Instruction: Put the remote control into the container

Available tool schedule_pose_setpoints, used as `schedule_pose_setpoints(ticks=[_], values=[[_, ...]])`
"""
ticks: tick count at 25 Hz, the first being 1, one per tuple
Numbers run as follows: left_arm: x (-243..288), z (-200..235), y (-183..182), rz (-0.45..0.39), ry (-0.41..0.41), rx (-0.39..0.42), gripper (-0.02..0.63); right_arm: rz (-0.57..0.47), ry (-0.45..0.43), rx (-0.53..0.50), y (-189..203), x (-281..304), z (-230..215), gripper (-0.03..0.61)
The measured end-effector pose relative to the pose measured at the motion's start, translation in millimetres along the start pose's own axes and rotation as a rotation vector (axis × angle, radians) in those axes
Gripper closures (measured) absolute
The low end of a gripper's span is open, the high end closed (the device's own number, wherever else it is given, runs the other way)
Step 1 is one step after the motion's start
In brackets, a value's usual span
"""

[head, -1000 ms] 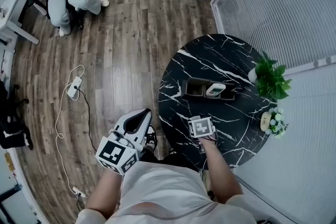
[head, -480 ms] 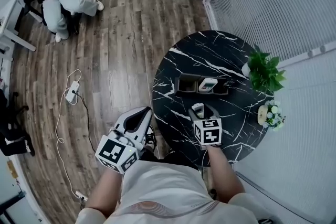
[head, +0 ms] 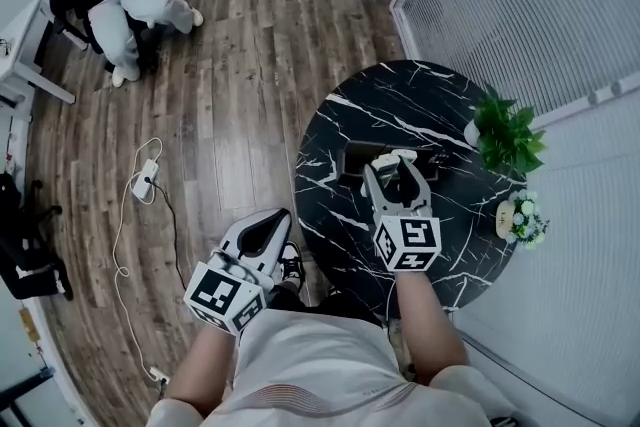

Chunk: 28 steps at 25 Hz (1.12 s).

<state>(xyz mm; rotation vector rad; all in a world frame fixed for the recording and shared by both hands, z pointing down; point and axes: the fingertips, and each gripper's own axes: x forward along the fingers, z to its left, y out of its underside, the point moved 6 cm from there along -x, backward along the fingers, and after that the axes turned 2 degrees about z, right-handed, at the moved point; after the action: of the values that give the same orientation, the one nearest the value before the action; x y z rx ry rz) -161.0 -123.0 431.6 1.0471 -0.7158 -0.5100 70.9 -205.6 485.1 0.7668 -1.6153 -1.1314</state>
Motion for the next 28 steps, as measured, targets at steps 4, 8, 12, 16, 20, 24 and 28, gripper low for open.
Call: schedule_pose_setpoints(ticks=[4, 8, 12, 16, 20, 24, 28], values=[[-2.1, 2.0, -0.6, 0.001, -0.001, 0.001, 0.604, -0.102, 0.022, -0.006, -14.4, 13.3, 0.7, 0.327], [-3.2, 3.9, 0.4, 0.005, -0.003, -0.001, 0.604, -0.122, 0.054, -0.003, -9.2, 30.9, -3.4, 0.327], [-6.1, 9.7, 1.9, 0.011, -0.015, -0.004, 0.604, -0.123, 0.086, 0.000, 4.1, 43.5, -4.6, 0.327], [-7.1, 14.5, 1.6, 0.017, -0.021, -0.006, 0.604, -0.111, 0.103, -0.003, 18.4, 53.2, -0.3, 0.327], [-5.8, 16.6, 2.2, 0.025, -0.021, -0.007, 0.604, -0.088, 0.121, -0.027, 33.5, 58.5, 1.3, 0.327], [-5.8, 17.6, 3.4, 0.033, -0.020, -0.011, 0.604, -0.051, 0.137, -0.049, 44.8, 60.4, 2.5, 0.327], [-4.3, 16.8, 4.0, 0.035, -0.016, -0.010, 0.604, 0.013, 0.142, -0.078, 57.6, 63.2, 5.0, 0.329]])
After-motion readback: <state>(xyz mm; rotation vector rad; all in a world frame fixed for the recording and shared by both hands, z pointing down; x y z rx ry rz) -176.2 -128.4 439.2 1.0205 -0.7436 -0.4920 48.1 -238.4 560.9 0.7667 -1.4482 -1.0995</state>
